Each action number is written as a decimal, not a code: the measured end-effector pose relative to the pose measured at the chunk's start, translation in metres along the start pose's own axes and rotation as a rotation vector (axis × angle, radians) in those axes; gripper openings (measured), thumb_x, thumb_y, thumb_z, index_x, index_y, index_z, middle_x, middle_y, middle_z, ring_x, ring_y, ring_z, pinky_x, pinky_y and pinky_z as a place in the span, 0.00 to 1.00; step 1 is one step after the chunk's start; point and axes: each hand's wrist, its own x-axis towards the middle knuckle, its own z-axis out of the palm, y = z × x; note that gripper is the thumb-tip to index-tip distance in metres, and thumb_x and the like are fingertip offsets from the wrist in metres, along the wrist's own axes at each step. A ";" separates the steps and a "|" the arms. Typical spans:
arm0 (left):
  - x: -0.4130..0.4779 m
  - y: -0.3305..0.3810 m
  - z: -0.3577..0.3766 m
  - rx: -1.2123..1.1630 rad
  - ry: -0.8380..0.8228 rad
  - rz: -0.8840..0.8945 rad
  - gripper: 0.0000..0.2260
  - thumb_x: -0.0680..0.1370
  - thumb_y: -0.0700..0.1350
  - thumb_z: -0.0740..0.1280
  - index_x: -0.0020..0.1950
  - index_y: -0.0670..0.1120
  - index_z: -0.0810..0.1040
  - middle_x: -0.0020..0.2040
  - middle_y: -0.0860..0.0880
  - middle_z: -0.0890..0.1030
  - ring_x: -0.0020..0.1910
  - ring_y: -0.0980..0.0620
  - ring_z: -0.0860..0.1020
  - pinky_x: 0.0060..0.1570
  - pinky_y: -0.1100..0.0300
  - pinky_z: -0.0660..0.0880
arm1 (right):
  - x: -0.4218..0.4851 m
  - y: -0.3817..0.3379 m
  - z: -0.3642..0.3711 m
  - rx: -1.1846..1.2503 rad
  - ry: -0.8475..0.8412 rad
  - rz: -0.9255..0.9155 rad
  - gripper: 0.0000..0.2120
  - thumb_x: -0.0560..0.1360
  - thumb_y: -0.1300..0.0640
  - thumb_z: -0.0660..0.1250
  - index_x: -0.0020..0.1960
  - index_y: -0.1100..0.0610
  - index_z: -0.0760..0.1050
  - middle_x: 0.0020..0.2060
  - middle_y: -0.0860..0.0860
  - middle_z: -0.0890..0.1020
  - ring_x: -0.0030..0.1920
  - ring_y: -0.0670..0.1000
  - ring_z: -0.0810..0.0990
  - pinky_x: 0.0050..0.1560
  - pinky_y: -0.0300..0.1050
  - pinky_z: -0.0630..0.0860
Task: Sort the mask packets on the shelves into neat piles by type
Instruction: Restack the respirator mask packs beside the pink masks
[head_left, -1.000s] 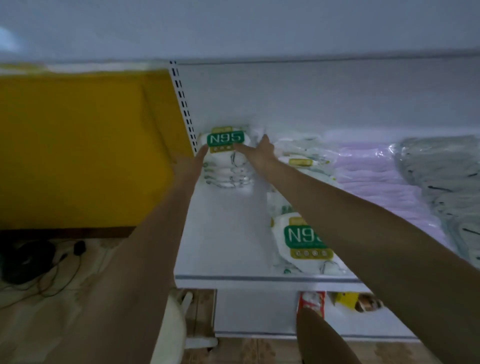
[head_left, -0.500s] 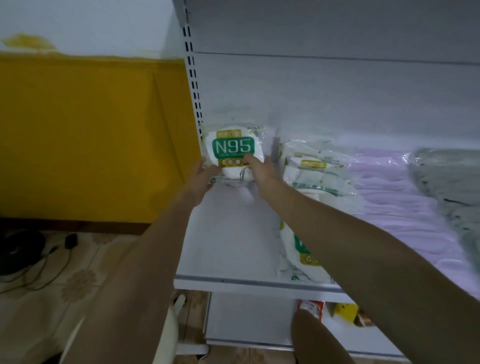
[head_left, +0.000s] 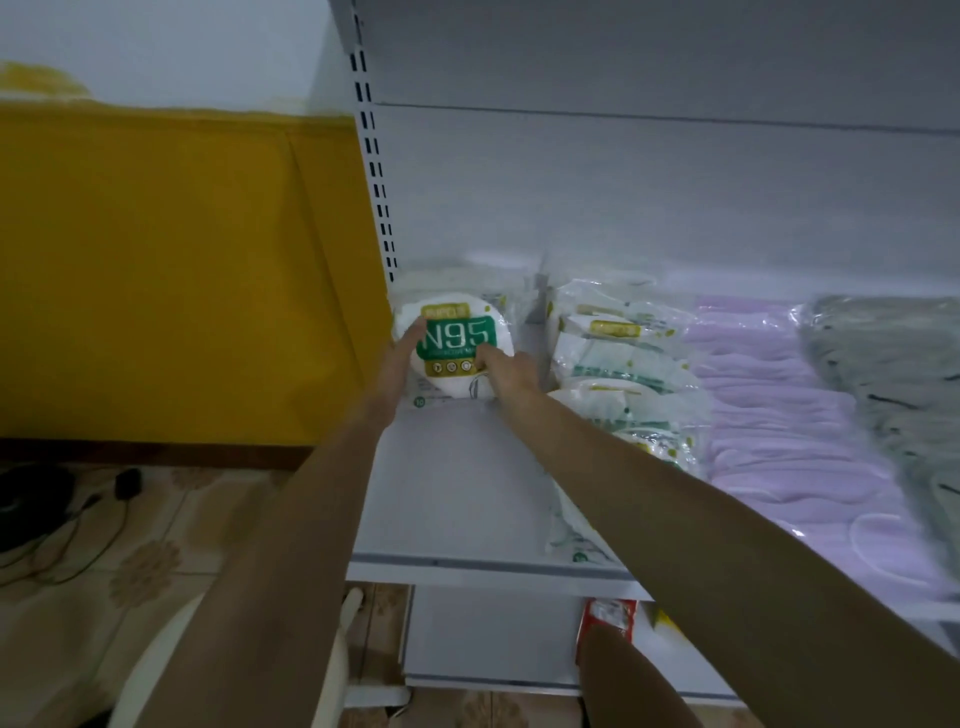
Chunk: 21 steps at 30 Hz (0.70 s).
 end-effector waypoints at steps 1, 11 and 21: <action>0.000 0.002 0.000 0.033 0.015 0.010 0.32 0.70 0.64 0.68 0.69 0.51 0.70 0.64 0.48 0.77 0.60 0.49 0.76 0.60 0.51 0.72 | 0.002 0.004 0.001 0.027 0.012 0.018 0.27 0.72 0.51 0.65 0.64 0.66 0.68 0.55 0.59 0.76 0.52 0.56 0.74 0.46 0.43 0.73; 0.015 0.018 0.002 0.097 -0.150 -0.059 0.06 0.77 0.45 0.66 0.52 0.48 0.76 0.54 0.44 0.80 0.49 0.47 0.79 0.53 0.53 0.76 | 0.085 0.026 0.020 0.248 0.155 -0.121 0.41 0.55 0.28 0.62 0.64 0.46 0.71 0.60 0.53 0.77 0.60 0.59 0.76 0.59 0.60 0.75; 0.007 0.015 0.015 -0.016 -0.176 0.044 0.23 0.71 0.37 0.70 0.66 0.42 0.70 0.58 0.42 0.79 0.56 0.44 0.78 0.55 0.48 0.76 | 0.002 0.005 -0.014 0.284 0.126 -0.250 0.23 0.79 0.50 0.55 0.73 0.52 0.59 0.60 0.55 0.76 0.58 0.56 0.76 0.59 0.48 0.74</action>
